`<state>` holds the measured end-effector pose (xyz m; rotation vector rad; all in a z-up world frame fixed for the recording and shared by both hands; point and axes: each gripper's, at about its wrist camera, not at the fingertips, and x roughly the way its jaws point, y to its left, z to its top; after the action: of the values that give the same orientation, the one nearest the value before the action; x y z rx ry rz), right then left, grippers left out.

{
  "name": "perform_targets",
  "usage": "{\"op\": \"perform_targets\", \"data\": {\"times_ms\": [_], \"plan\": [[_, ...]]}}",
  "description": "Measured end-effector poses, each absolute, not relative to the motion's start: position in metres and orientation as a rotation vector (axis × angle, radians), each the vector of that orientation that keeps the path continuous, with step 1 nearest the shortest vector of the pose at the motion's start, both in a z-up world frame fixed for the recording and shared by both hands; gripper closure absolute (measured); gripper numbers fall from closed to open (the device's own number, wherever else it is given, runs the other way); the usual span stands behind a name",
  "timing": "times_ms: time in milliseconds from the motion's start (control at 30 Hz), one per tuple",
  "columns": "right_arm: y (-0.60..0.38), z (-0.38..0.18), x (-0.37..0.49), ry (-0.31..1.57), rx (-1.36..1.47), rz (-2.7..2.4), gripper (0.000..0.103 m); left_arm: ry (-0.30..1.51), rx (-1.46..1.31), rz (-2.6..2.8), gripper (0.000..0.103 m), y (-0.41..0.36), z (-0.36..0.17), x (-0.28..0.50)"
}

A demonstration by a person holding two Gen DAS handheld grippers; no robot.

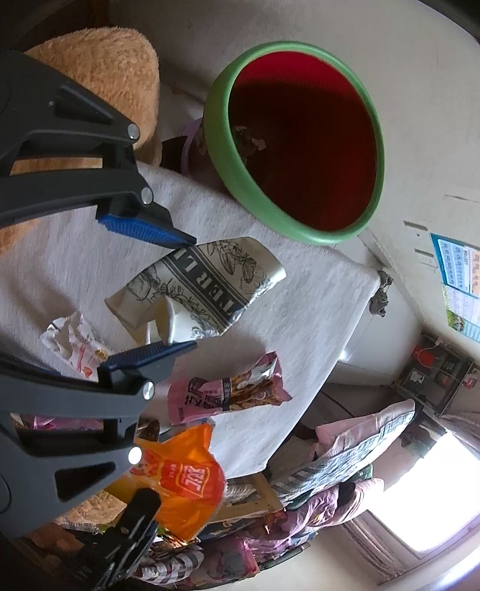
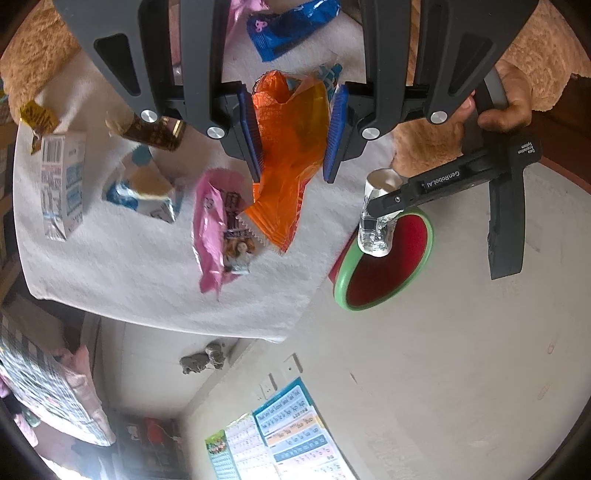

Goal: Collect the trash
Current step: 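Lift the held wrappers and carry them toward the red bucket, then release white wrapper from left gripper while right drops orange bag in bucket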

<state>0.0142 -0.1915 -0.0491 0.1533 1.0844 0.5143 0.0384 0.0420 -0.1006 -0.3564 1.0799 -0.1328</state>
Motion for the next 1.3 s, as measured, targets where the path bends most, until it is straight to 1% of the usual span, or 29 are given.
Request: {"op": "perform_targets", "data": {"times_ms": [667, 1300], "plan": [[-0.144, -0.045, 0.027, 1.08, 0.083, 0.594, 0.071, 1.061, -0.409, -0.035, 0.056, 0.088, -0.105, 0.032], [-0.094, -0.041, 0.045, 1.058, 0.039, 0.653, 0.071, 1.0, -0.403, 0.118, 0.055, 0.149, -0.1, 0.028]]}}
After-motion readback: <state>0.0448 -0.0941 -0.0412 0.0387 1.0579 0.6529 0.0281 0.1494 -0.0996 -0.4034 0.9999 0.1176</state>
